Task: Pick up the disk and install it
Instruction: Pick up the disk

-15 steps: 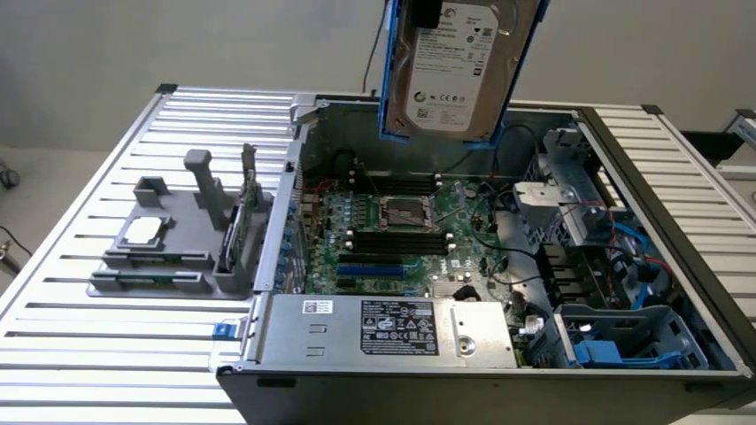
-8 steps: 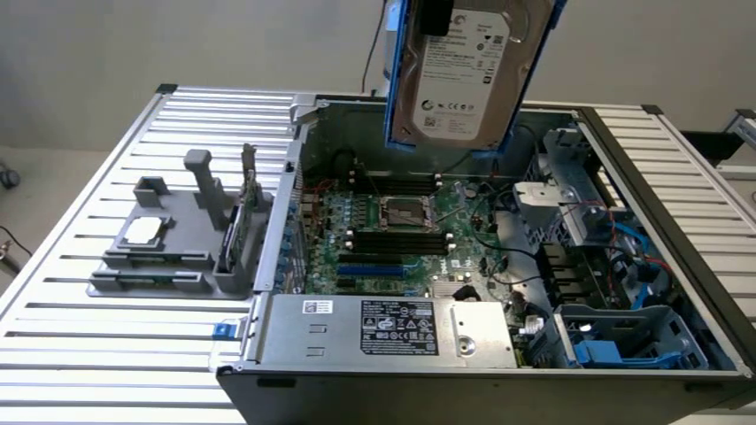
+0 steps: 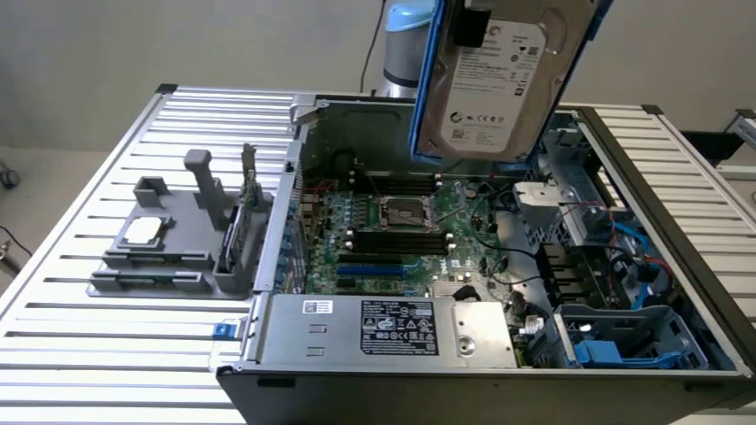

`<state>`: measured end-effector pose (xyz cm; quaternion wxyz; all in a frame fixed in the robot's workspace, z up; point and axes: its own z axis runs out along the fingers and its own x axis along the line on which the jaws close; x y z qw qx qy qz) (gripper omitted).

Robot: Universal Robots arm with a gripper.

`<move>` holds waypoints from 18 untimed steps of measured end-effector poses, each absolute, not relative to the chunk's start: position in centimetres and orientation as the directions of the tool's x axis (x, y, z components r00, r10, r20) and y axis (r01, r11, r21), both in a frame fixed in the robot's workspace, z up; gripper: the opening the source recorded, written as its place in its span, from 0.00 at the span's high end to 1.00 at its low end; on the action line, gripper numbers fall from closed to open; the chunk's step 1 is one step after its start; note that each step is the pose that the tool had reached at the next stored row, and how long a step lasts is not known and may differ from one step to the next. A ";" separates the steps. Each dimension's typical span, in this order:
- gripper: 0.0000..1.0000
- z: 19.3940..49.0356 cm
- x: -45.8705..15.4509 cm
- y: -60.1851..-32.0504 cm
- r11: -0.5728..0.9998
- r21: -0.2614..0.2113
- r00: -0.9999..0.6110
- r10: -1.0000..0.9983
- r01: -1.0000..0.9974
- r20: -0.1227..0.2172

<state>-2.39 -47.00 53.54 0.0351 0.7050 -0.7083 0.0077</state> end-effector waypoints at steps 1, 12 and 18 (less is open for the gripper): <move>0.67 53.5 -2.0 -47.2 0.006 0.039 -0.004 -0.998 -0.999 0.061; 0.67 52.8 0.7 -50.0 0.006 0.039 -0.004 -0.998 -0.999 0.061; 0.67 52.3 2.2 -51.6 0.006 0.039 -0.004 -0.998 -0.999 0.061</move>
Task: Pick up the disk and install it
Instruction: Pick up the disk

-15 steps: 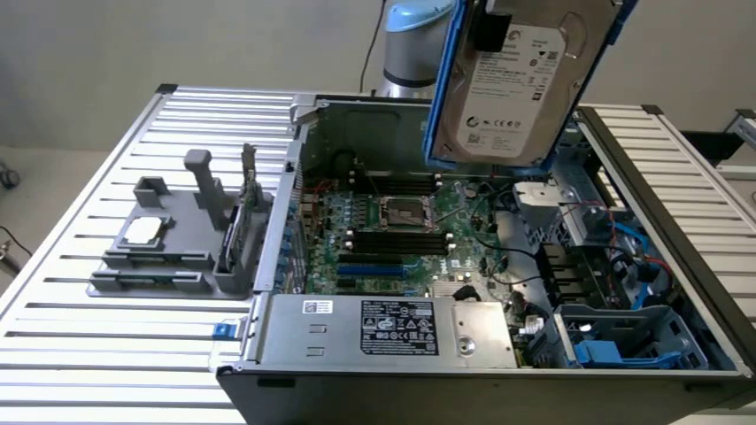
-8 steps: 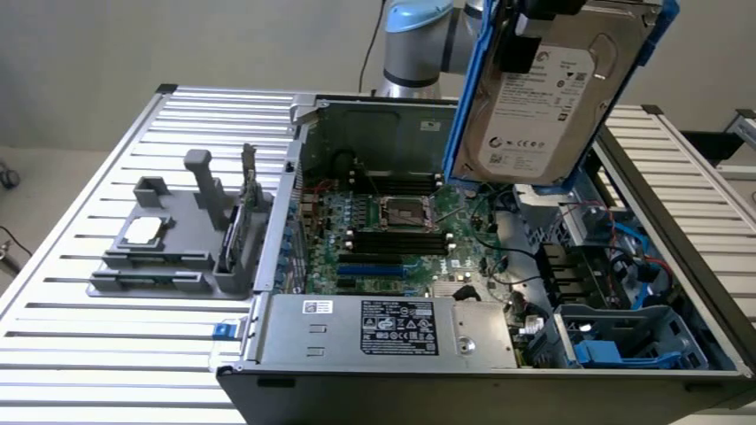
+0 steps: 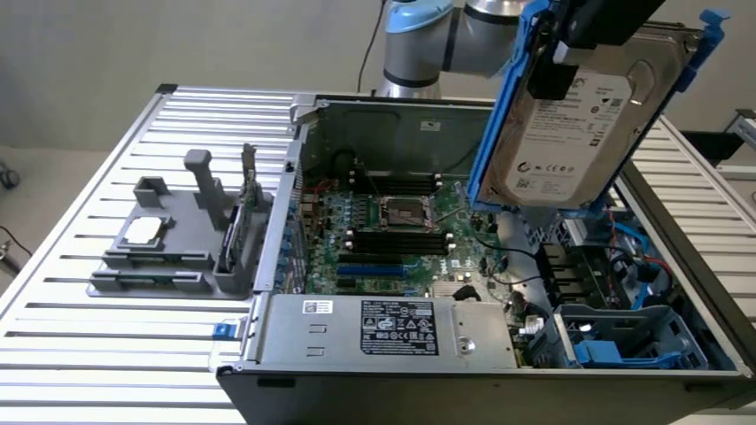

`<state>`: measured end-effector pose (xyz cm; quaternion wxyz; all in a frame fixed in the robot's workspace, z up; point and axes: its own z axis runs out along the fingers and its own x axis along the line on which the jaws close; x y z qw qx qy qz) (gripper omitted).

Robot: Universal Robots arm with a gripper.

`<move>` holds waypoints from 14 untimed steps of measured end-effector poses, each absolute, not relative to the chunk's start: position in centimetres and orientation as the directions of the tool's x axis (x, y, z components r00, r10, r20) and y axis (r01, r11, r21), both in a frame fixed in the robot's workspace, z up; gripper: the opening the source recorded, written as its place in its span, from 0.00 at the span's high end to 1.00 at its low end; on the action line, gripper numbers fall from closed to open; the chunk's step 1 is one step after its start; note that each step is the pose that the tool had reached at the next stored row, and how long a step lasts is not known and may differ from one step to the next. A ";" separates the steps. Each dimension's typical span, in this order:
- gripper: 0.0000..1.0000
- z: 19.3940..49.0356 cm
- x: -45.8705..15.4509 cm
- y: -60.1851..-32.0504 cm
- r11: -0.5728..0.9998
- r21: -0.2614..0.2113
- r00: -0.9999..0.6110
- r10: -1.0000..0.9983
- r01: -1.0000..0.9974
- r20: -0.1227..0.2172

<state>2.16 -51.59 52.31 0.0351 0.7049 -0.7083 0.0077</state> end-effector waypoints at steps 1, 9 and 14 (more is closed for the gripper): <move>0.67 52.2 2.4 -51.8 0.006 0.039 -0.004 -0.998 -0.999 0.061; 0.67 51.6 4.6 -53.8 0.006 0.039 -0.004 -0.998 -0.999 0.061; 0.67 51.1 6.0 -54.9 0.006 0.038 -0.004 -0.998 -0.999 0.061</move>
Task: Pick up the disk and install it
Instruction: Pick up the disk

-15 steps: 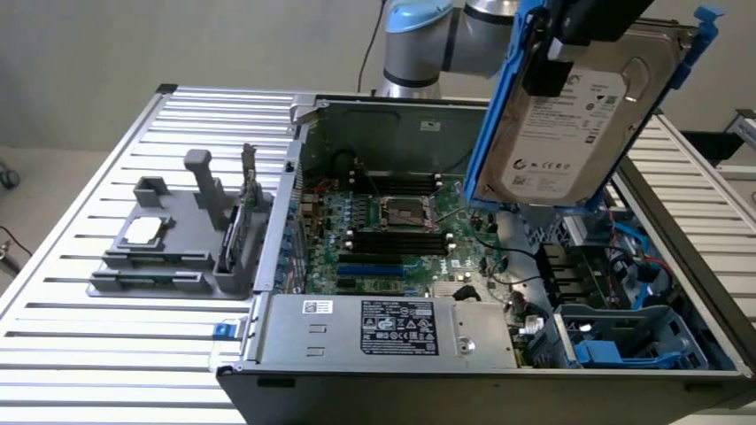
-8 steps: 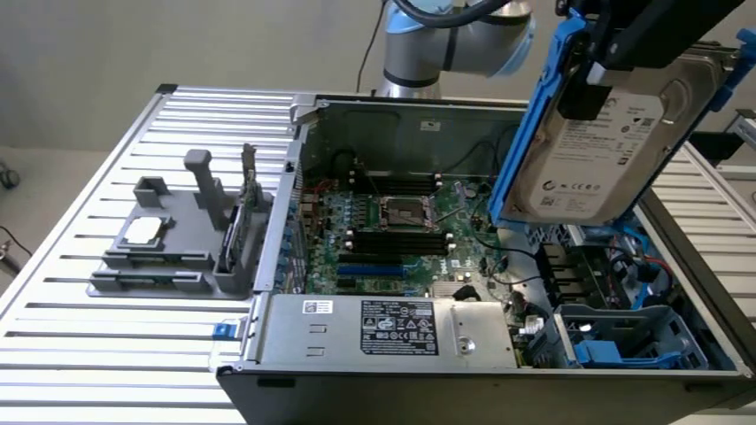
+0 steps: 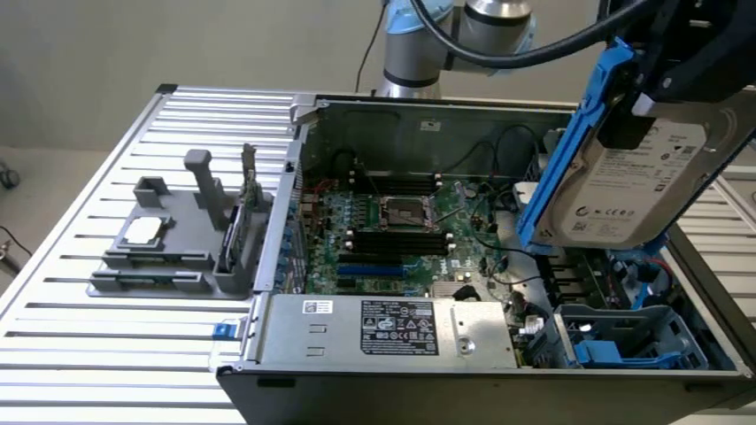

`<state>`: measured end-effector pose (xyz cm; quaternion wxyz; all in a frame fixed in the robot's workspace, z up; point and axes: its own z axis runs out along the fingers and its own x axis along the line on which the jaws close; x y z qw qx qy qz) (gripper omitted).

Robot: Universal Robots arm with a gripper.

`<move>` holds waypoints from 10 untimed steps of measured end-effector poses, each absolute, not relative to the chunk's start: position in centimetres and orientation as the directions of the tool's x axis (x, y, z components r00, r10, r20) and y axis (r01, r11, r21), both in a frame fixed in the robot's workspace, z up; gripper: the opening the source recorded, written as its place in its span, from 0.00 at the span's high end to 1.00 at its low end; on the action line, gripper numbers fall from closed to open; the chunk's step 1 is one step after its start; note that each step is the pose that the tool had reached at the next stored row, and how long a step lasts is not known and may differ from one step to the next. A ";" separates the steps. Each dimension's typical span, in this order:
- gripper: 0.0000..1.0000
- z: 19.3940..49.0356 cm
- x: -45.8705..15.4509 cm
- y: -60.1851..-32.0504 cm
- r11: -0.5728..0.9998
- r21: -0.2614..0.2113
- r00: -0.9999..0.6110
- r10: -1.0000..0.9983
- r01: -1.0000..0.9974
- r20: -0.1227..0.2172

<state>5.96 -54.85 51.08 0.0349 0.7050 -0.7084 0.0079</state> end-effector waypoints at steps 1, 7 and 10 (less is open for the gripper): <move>0.67 50.9 6.2 -55.0 0.006 0.037 -0.004 -0.998 -0.999 0.061; 0.67 50.0 7.9 -56.1 0.006 0.034 -0.004 -0.998 -0.999 0.061; 0.67 49.6 8.6 -56.6 0.006 0.033 -0.004 -0.998 -0.999 0.061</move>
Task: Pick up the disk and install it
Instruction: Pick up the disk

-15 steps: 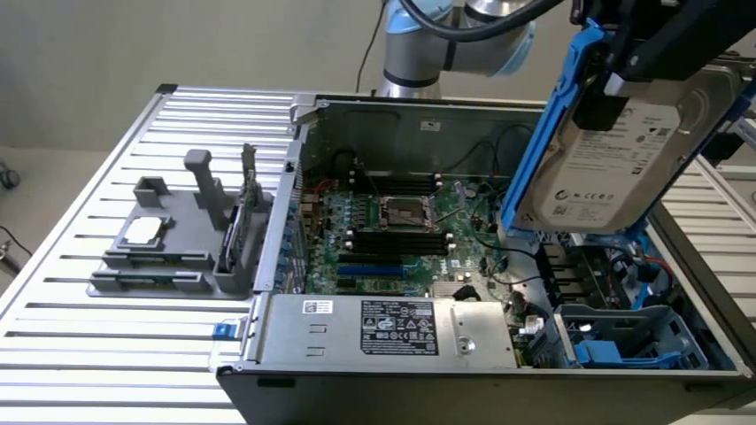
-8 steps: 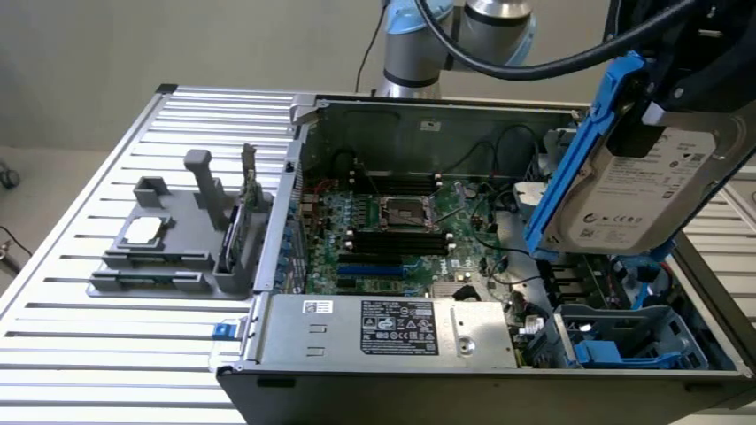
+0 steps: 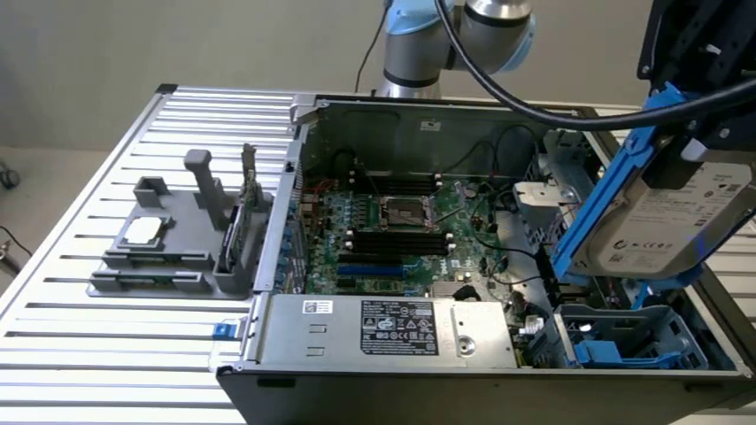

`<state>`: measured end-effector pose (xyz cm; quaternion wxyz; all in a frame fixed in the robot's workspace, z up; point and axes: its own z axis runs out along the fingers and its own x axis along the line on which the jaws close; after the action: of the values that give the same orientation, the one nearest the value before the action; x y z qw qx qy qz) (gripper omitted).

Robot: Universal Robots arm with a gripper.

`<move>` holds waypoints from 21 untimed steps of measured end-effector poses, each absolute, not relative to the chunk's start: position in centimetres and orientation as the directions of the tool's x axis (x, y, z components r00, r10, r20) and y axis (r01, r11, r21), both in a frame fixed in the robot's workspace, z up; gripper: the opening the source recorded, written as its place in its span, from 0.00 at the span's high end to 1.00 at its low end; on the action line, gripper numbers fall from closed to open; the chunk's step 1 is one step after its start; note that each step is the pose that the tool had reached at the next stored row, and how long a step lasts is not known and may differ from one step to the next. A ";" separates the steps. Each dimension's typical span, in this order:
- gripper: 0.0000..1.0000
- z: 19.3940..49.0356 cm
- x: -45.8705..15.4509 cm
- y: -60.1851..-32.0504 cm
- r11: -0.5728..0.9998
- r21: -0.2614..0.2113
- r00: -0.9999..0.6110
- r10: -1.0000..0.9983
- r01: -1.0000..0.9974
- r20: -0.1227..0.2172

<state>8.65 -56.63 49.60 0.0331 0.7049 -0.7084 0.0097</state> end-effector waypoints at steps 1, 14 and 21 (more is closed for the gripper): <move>0.67 49.4 8.9 -56.8 0.006 0.032 -0.004 -0.998 -0.999 0.061; 0.67 47.3 10.5 -57.8 0.005 0.026 -0.003 -0.998 -1.000 0.061; 0.67 46.5 10.7 -57.8 0.000 0.013 0.001 -0.998 -1.000 0.060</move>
<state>10.74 -57.85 46.50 0.0260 0.7069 -0.7066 0.0167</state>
